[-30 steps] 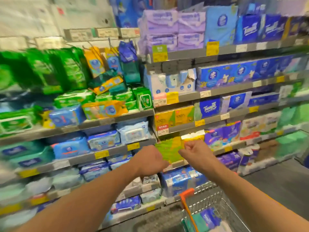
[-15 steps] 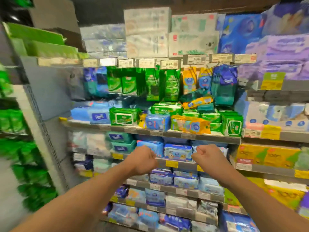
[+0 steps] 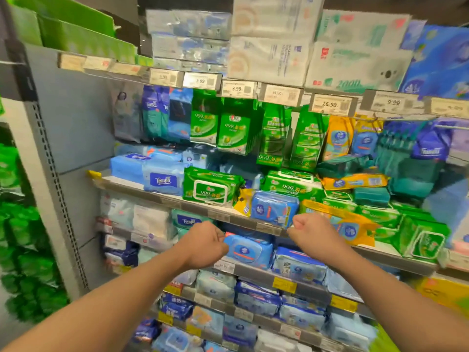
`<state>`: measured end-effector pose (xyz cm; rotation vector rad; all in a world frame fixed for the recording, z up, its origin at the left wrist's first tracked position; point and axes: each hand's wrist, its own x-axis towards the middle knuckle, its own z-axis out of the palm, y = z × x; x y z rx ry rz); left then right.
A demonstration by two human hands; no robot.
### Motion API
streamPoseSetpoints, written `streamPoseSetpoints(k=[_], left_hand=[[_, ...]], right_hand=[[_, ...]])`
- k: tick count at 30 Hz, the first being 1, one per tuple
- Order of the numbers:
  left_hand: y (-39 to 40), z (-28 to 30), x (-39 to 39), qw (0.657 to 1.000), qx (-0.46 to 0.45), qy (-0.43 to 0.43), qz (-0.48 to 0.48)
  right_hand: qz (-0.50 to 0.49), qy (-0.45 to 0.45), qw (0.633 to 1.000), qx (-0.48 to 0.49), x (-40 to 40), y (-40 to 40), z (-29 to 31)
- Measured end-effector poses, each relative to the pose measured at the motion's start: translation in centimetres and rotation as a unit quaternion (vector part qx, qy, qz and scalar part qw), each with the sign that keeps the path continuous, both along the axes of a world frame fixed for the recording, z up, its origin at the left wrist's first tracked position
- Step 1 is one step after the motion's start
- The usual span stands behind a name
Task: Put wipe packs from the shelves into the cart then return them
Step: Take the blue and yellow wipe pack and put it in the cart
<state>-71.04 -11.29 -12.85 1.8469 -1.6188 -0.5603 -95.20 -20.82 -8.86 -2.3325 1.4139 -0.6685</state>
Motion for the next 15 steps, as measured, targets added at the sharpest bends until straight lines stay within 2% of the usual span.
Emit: streamPoseSetpoints(k=[4,8,11,15], left_hand=[[-2.5,-1.9,3.5,1.000,0.003,-0.013,-0.027],[-4.5,-3.3,6.5,0.999,-0.001,0.005,-0.046],[-5.7,-4.1,8.8,0.999,0.004,0.009,-0.047],[-7.3,-5.2,11.3,0.998,0.027,0.043,-0.033]], right_hand=[[-0.020,0.178,0.981,-0.072,3.4,-6.4,0.3],[-0.036,0.262,0.958,-0.116,6.3,-11.5,0.0],[-0.066,0.343,0.933,-0.082,8.1,-13.9,-1.2],[-0.096,0.371,0.919,-0.090,9.2,-15.1,-3.2]])
